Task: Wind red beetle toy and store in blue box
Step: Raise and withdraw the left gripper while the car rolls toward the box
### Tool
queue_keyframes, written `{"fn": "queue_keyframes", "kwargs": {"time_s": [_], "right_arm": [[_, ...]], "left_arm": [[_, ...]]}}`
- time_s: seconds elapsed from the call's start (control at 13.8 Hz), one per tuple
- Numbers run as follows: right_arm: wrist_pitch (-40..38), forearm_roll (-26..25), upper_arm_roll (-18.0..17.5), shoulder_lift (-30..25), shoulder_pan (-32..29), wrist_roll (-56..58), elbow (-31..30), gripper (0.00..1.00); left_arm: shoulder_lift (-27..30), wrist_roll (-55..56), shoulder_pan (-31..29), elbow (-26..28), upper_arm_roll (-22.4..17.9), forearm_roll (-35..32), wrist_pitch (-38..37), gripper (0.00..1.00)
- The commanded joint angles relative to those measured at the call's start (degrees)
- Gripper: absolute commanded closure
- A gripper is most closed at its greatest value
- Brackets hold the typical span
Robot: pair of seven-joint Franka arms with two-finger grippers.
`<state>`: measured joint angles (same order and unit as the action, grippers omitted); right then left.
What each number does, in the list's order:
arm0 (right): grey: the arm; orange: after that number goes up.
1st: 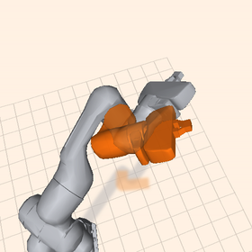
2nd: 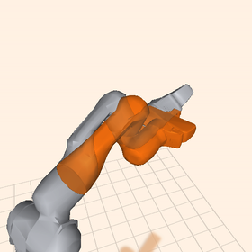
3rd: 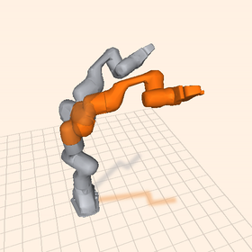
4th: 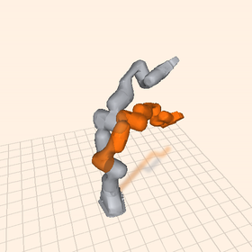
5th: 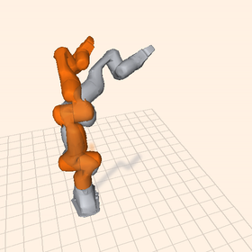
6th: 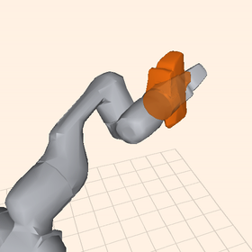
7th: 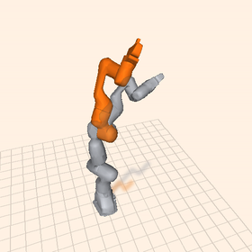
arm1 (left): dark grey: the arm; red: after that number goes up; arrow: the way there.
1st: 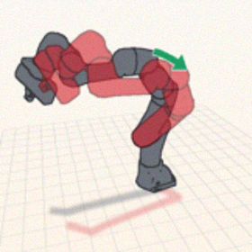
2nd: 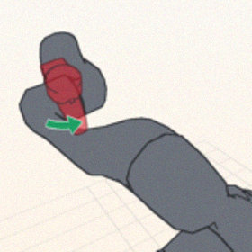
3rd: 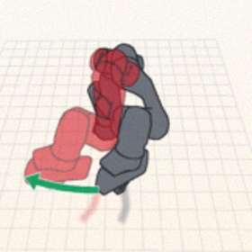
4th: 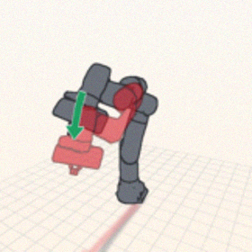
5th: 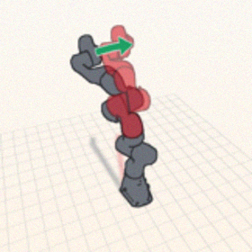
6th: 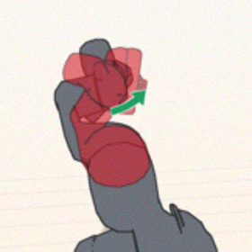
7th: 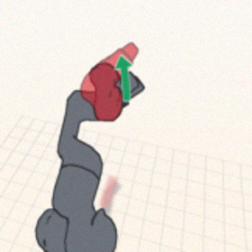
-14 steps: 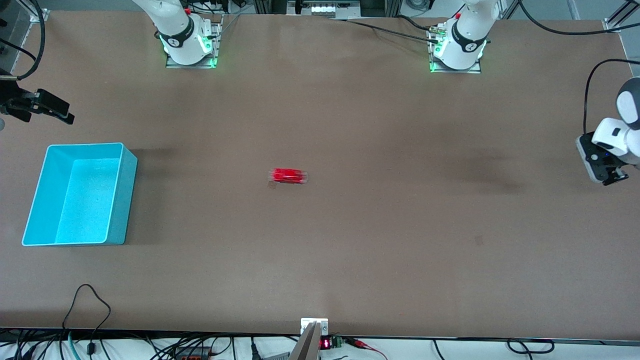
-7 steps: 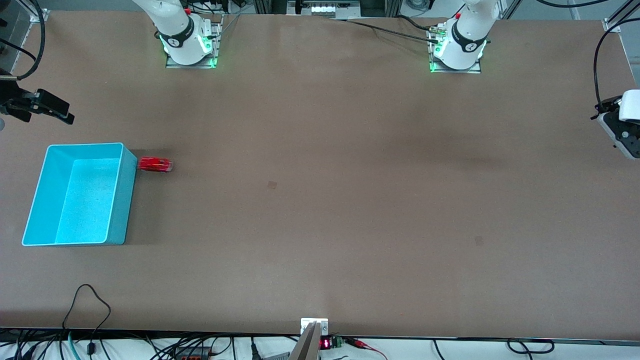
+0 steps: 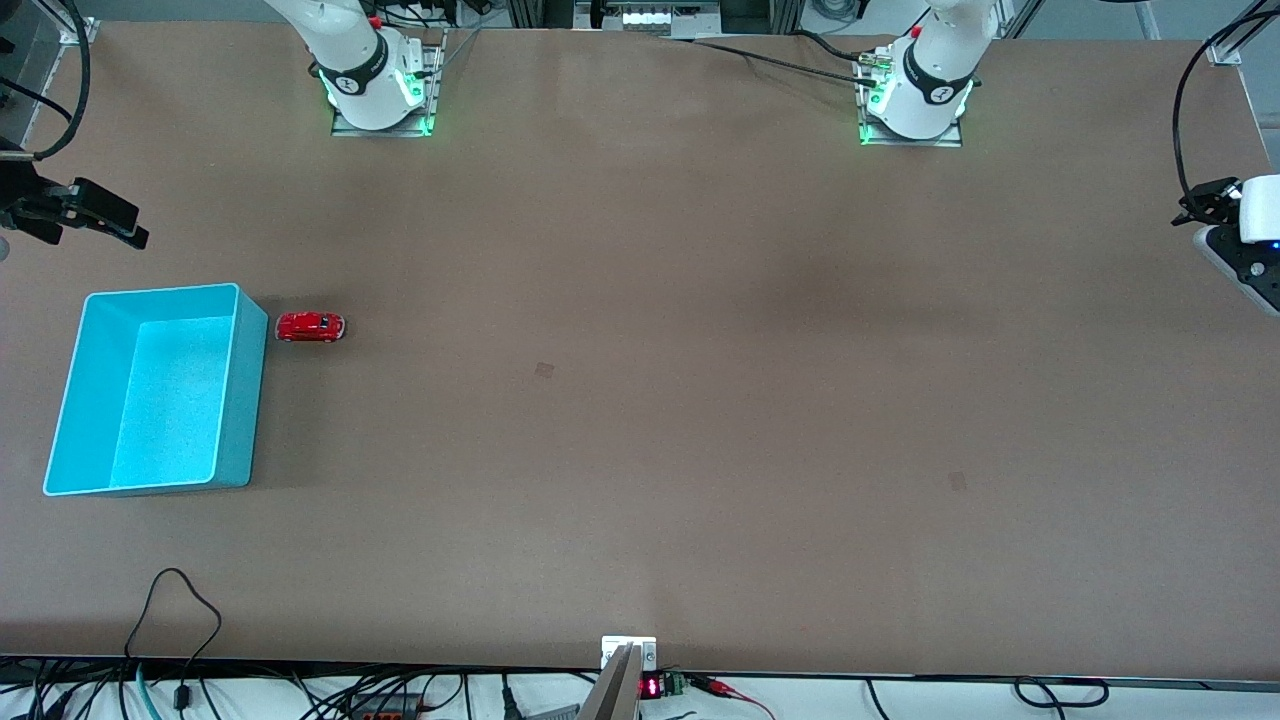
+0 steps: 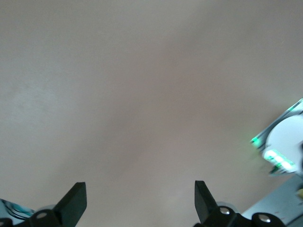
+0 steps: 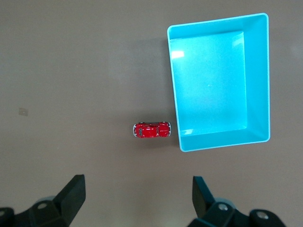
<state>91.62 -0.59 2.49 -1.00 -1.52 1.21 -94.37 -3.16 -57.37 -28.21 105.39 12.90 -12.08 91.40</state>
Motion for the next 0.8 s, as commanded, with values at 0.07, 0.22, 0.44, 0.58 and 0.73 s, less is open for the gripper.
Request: {"fn": "queue_keyframes", "kwargs": {"time_s": [0.07, 0.22, 0.44, 0.58, 0.73], "right_arm": [[0.83, 0.42, -0.12, 0.29, -0.33, 0.81, 0.76, 0.00], [1.45, 0.50, -0.12, 0.64, -0.32, 0.64, 0.76, 0.00], [1.63, 0.59, -0.21, 0.82, -0.06, 0.72, 0.76, 0.00], [1.63, 2.52, -0.21, 2.14, -0.23, 0.90, 0.76, 0.00], [1.63, 2.96, -0.21, 3.71, -0.24, 0.99, 0.85, 0.00]], "left_arm": [[-0.53, 11.10, -0.18, -6.86, 6.51, 1.88, -8.94, 0.00], [-0.61, 19.18, -0.18, -9.84, 11.33, 1.88, -14.12, 0.00], [-0.61, 32.80, -0.18, -12.31, 19.34, 1.88, -18.00, 0.00], [-0.61, 40.46, -0.18, -12.49, 22.34, 1.79, -19.67, 0.00], [-0.61, 44.78, -0.18, -12.49, 23.57, 1.79, -20.12, 0.00]]}}
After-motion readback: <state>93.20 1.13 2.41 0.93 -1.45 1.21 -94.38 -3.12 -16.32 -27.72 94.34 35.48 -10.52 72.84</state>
